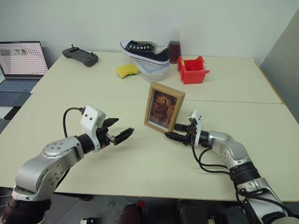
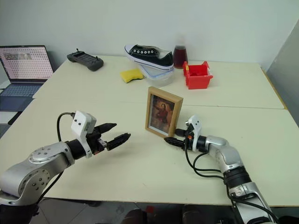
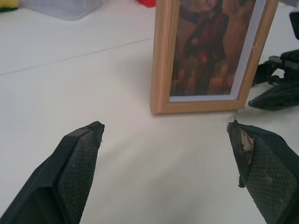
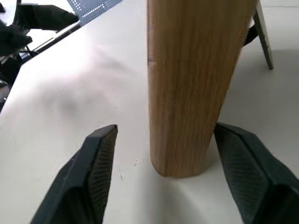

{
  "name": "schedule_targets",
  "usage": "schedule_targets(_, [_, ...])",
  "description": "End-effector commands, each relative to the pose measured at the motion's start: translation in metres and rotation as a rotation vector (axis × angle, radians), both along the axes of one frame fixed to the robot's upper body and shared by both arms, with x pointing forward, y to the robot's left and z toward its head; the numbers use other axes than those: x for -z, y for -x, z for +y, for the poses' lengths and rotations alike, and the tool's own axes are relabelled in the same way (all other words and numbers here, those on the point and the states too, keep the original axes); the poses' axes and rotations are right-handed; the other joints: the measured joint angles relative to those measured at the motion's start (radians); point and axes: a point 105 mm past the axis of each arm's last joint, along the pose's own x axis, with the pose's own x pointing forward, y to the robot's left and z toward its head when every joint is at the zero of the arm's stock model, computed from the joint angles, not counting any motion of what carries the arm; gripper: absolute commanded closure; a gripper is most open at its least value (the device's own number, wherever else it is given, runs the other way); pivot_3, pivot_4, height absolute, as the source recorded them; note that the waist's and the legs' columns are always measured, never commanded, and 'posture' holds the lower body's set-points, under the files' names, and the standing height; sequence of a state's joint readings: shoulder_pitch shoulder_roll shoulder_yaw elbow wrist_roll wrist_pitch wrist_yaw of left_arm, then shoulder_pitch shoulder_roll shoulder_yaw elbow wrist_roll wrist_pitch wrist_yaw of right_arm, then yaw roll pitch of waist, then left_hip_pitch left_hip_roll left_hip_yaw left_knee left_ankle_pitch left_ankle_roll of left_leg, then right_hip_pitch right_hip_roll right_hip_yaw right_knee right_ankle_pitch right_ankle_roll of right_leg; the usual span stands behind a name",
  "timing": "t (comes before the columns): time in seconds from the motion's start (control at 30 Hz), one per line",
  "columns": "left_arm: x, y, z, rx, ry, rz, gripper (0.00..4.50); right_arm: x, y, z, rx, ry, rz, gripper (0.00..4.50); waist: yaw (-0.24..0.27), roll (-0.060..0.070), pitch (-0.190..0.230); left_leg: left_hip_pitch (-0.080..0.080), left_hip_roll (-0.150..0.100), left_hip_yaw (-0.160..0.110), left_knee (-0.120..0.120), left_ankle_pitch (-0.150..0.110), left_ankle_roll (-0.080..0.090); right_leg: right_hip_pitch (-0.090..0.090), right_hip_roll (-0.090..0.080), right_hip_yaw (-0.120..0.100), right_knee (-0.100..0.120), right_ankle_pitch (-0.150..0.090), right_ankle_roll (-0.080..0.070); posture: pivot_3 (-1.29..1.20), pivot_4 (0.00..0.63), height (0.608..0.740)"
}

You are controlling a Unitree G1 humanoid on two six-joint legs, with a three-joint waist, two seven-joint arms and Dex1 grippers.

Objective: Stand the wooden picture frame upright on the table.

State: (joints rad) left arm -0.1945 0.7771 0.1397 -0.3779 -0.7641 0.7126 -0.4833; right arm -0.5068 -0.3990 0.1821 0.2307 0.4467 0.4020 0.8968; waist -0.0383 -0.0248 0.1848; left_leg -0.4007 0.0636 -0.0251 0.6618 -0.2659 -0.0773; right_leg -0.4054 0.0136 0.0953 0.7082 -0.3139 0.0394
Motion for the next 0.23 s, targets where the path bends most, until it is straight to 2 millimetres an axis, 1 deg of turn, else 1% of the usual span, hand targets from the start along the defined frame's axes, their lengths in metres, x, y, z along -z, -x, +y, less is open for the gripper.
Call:
schedule_targets(0.03, [-0.011, -0.009, 0.007, 0.009, -0.027, -0.019, 0.0, -0.016, 0.006, -0.031, 0.066, 0.11, -0.128, 0.12, 0.003, 0.0, 0.0, 0.0, 0.0, 0.0, 0.0, 0.0, 0.0, 0.0, 0.0, 0.0, 0.0, 0.0, 0.0, 0.0, 0.15, 0.74])
schedule_targets(0.07, [-0.013, -0.011, 0.01, 0.019, -0.039, -0.018, 0.0, -0.025, 0.008, -0.04, 0.089, 0.139, -0.162, 0.03, 0.004, 0.0, 0.0, 0.0, 0.0, 0.0, 0.0, 0.0, 0.0, 0.0, 0.0, 0.0, -0.001, 0.0, 0.0, 0.0, 0.15, 0.74])
schedule_targets(0.13, [-0.019, -0.016, 0.018, 0.031, -0.066, -0.019, 0.0, -0.049, 0.015, -0.052, 0.111, 0.162, -0.212, 0.03, 0.004, 0.001, 0.001, 0.0, 0.0, 0.0, 0.0, 0.0, 0.0, 0.0, 0.0, 0.0, -0.001, 0.0, 0.0, 0.0, 0.15, 0.74])
schedule_targets(0.23, [-0.021, -0.021, 0.025, 0.058, -0.118, -0.016, 0.0, -0.079, 0.024, -0.056, 0.136, 0.128, -0.232, 0.03, 0.0, 0.002, 0.001, 0.0, 0.0, 0.0, -0.001, 0.0, 0.0, -0.001, 0.001, 0.001, 0.0, 0.0, 0.0, 0.0, 0.15, 0.74])
